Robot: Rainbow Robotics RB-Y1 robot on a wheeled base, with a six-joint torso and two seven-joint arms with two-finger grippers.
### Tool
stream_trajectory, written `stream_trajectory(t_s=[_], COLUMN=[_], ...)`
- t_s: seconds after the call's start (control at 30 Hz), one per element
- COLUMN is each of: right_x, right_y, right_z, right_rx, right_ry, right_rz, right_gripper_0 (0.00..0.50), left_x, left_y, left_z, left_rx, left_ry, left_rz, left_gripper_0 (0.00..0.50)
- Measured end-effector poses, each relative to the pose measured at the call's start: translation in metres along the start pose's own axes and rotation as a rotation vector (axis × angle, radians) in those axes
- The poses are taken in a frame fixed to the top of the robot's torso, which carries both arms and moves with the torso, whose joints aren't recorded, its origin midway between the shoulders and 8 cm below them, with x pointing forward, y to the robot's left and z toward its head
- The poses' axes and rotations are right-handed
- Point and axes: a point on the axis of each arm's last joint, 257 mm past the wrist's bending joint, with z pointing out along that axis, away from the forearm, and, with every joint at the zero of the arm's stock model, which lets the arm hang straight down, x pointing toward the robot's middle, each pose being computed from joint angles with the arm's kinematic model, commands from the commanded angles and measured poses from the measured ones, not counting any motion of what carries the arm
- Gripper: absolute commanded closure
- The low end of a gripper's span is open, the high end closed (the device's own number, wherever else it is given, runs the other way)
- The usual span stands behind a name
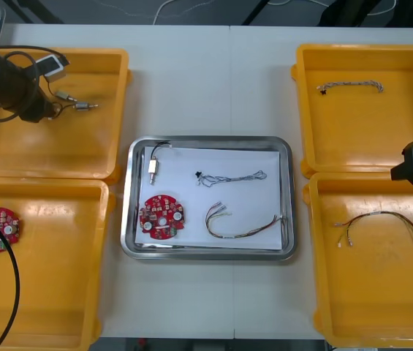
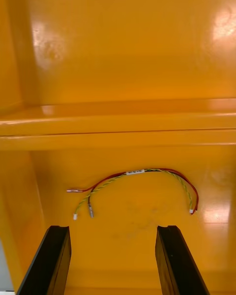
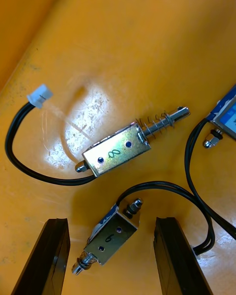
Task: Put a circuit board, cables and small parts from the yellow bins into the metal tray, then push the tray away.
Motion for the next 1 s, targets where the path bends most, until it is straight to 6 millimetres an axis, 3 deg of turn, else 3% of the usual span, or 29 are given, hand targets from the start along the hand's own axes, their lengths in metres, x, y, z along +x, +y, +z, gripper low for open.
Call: stream_trajectory(t_s=[0.1, 0.13, 0.2, 0.23, 0.3, 0.73, 1.0], right_x=[0.005, 0.006, 0.009, 0.01, 0.011, 0.023, 0.027], right_y=[-0.008, -0.009, -0.01, -0.011, -0.013, -0.021, -0.022], right_z=[0.003, 0.004, 0.006, 0.006, 0.008, 0.019, 0.021], right_rx=[0.021, 0.024, 0.026, 0.027, 0.028, 0.024, 0.022], right_ry=[0.008, 0.011, 0.017, 0.021, 0.029, 0.081, 0.091], right_rz=[0.013, 0.015, 0.018, 0.02, 0.027, 0.062, 0.051], right_gripper_0=[0.0, 0.0, 0.0, 0.0, 0.0, 0.0, 0.0], left_x=[0.003, 0.004, 0.004, 0.005, 0.006, 0.0, -0.008], left_y=[-0.001, -0.001, -0.001, -0.001, -0.002, -0.006, -0.023], left_z=[0.002, 0.002, 0.003, 0.003, 0.004, 0.005, -0.007], left_rx=[0.0, -0.001, -0.003, -0.004, -0.003, 0.009, 0.093], left_ry=[0.001, 0.001, 0.0, 0.0, 0.0, -0.024, -0.026], left_rz=[-0.003, -0.004, -0.005, -0.006, -0.007, -0.023, -0.01], left_gripper_0=[0.032, 0.1, 0.287, 0.328, 0.486, 0.5, 0.5])
